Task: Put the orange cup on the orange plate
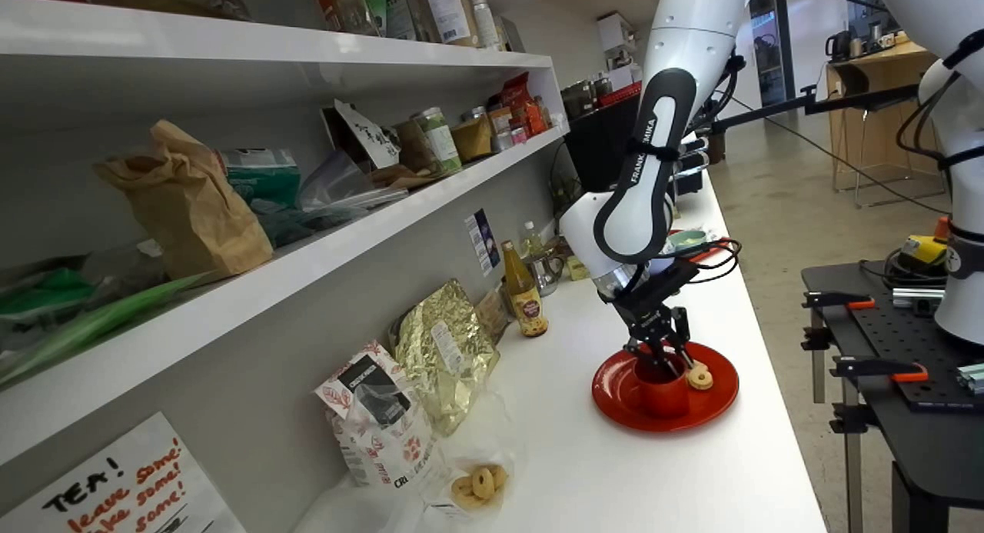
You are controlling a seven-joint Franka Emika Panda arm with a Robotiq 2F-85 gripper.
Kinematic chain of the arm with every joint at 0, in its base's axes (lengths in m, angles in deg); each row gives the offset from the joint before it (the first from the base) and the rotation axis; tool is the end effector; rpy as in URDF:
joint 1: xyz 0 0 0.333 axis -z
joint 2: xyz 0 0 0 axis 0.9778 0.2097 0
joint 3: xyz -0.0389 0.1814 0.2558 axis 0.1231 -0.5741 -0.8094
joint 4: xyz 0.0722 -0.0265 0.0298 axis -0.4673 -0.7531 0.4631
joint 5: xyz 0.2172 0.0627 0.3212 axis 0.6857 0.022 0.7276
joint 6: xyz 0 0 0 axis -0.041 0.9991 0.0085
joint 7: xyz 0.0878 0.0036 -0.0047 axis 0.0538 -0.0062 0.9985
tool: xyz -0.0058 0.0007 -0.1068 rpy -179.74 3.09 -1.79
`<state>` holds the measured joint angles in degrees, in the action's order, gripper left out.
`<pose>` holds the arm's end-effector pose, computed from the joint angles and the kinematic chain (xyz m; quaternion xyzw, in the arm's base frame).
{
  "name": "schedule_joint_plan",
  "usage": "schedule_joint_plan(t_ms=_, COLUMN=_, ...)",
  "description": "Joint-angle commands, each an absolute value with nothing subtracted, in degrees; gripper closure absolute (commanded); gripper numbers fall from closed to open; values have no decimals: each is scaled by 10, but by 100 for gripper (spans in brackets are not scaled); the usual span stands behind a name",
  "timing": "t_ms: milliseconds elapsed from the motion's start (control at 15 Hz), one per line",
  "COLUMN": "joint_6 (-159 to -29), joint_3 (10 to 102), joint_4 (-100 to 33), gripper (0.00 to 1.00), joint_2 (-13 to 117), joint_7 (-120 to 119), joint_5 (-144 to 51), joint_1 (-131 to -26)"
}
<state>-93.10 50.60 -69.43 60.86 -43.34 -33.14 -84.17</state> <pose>0.4965 0.0712 0.1492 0.8985 -0.3997 -0.1790 0.0286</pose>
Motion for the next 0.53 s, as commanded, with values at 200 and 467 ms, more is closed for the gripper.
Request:
schedule_joint_plan(t_ms=200, joint_6=-934, joint_3=510, joint_4=-717, gripper=33, joint_2=573, joint_7=-427, joint_5=-324, joint_1=-849)
schedule_joint_plan(t_ms=467, joint_6=-930, joint_3=512, joint_4=-705, gripper=30, joint_2=583, joint_7=-431, joint_5=-329, joint_1=-850)
